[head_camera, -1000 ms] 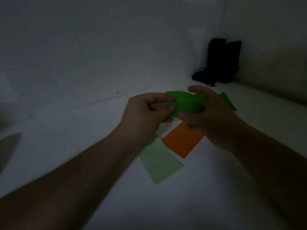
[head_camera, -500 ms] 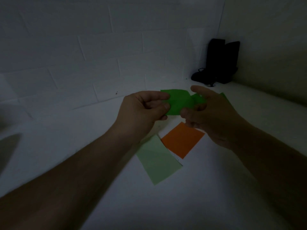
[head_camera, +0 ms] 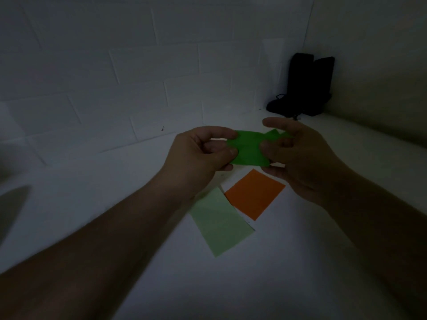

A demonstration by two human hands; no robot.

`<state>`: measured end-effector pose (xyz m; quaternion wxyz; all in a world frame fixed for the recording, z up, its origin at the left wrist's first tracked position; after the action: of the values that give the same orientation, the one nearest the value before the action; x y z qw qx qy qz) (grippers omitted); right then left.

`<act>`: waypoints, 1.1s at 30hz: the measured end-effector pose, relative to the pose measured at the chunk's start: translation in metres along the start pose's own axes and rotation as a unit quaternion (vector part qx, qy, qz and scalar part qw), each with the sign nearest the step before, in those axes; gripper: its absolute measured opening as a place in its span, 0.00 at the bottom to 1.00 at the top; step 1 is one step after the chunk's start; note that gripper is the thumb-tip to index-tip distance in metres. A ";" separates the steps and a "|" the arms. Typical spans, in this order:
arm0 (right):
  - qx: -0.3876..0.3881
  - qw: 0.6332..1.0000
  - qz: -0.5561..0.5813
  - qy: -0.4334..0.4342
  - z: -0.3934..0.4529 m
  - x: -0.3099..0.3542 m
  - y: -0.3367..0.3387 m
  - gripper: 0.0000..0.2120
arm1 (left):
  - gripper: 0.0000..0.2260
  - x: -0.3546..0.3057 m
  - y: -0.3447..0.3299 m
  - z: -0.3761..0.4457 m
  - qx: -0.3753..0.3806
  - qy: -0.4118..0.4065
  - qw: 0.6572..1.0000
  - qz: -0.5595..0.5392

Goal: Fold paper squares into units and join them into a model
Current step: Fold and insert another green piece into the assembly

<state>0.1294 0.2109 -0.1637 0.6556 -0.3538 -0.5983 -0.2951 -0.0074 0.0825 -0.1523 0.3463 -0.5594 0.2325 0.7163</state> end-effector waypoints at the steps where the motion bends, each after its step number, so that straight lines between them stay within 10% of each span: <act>1: -0.001 1.000 -0.005 0.003 0.000 0.000 0.000 0.23 | 0.10 0.000 0.000 0.000 -0.001 0.000 1.000 0.000; 8: 0.032 0.996 -0.083 0.031 -0.006 -0.003 -0.011 0.36 | 0.10 0.001 -0.001 -0.001 -0.010 0.000 1.000 0.009; 16: 0.020 0.996 -0.082 0.043 -0.008 0.003 -0.006 0.37 | 0.39 0.011 -0.014 -0.008 0.051 0.060 0.996 0.052; 33: 0.013 0.994 -0.101 0.037 -0.003 0.004 0.001 0.38 | 0.36 0.016 -0.007 -0.005 0.051 0.119 0.992 0.005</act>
<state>0.1321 0.2095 -0.1602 0.6487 -0.2721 -0.6103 -0.3643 -0.0013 0.0869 -0.1682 0.3408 -0.6207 0.3112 0.6338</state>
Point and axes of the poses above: each hand's wrist, its own z-axis towards the middle knuckle, its own y-axis out of the back of the hand, x = y × z, the point moved 9 cm from there along z, towards the middle knuckle, and after that the axes turned 7 degrees about -x, right-handed, at the moved point
